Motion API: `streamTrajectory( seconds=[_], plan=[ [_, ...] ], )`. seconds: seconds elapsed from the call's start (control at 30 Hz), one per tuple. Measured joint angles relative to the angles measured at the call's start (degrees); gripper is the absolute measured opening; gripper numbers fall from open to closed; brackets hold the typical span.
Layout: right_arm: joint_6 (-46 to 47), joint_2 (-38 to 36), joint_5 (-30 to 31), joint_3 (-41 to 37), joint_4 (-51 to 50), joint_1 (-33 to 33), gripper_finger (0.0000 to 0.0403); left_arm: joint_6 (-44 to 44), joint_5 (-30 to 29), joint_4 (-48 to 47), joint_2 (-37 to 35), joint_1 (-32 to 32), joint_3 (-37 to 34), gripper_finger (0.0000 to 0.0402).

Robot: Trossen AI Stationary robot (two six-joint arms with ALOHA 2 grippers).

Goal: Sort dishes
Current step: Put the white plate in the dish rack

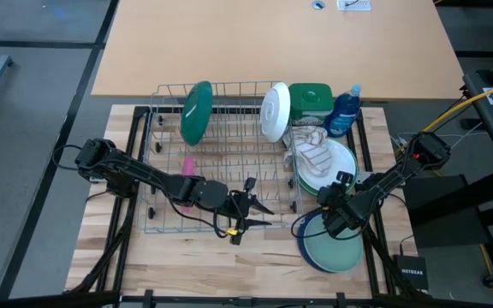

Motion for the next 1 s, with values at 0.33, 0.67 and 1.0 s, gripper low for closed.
streamTrajectory(
  seconds=[0.33, 0.67, 1.0],
  plan=[
    [0.0, 0.04, 0.17, -0.07, -2.05, 0.0, 0.0133, 0.0, 0.01, 0.0, 0.0, 0.02, 0.0, 0.0117],
    [-0.04, 0.04, 0.7, -2.93, -0.47, 0.0, 0.0133, -0.01, 0.01, 0.0, 0.0, 0.0, 0.0, 0.0117],
    [0.14, 0.04, 3.05, -5.21, 0.0, 0.0, 0.0133, -0.02, 0.01, 0.0, 0.0, 0.0, -0.01, 0.0117]
  ],
)
